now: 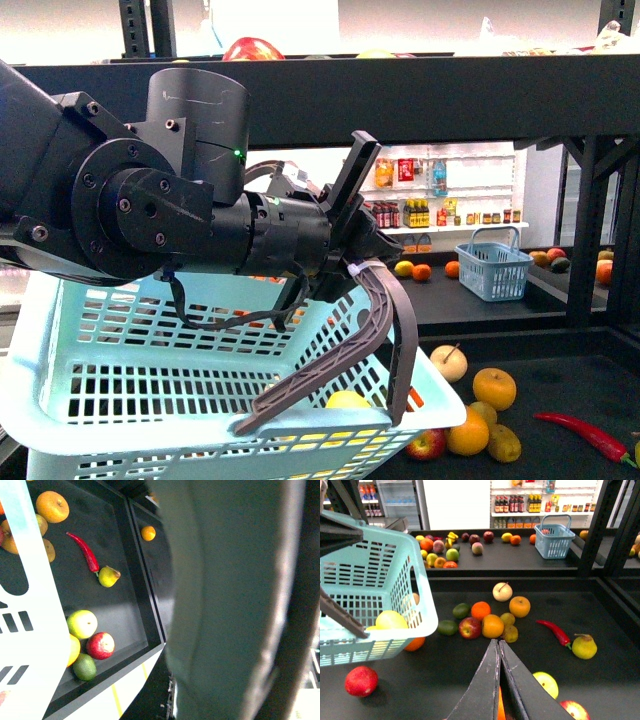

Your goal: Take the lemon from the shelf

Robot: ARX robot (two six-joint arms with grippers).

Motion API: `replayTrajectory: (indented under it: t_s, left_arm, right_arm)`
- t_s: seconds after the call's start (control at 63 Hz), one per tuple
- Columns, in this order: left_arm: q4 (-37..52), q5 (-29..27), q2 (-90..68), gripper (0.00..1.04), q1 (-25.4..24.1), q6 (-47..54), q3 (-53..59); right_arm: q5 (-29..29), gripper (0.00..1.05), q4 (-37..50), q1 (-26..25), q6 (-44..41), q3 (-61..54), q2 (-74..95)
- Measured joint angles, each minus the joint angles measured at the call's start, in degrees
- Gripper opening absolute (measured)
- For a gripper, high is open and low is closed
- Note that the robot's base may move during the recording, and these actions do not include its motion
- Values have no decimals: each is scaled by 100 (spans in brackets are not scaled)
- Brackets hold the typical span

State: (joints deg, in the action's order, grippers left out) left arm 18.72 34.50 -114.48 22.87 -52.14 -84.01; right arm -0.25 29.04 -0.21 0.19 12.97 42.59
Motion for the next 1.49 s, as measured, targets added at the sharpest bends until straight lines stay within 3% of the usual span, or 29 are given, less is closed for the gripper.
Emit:
replayTrajectory:
  t_s: [0.937, 1.492]
  left_arm:
    - [0, -2, 0, 6, -4, -2, 0]
    - [0, -2, 0, 6, -4, -2, 0]
  right_arm:
    - [7, 3, -839, 0, -4, -1215, -2144]
    - [22, 3, -1727, 2, -2, -1213, -3084]
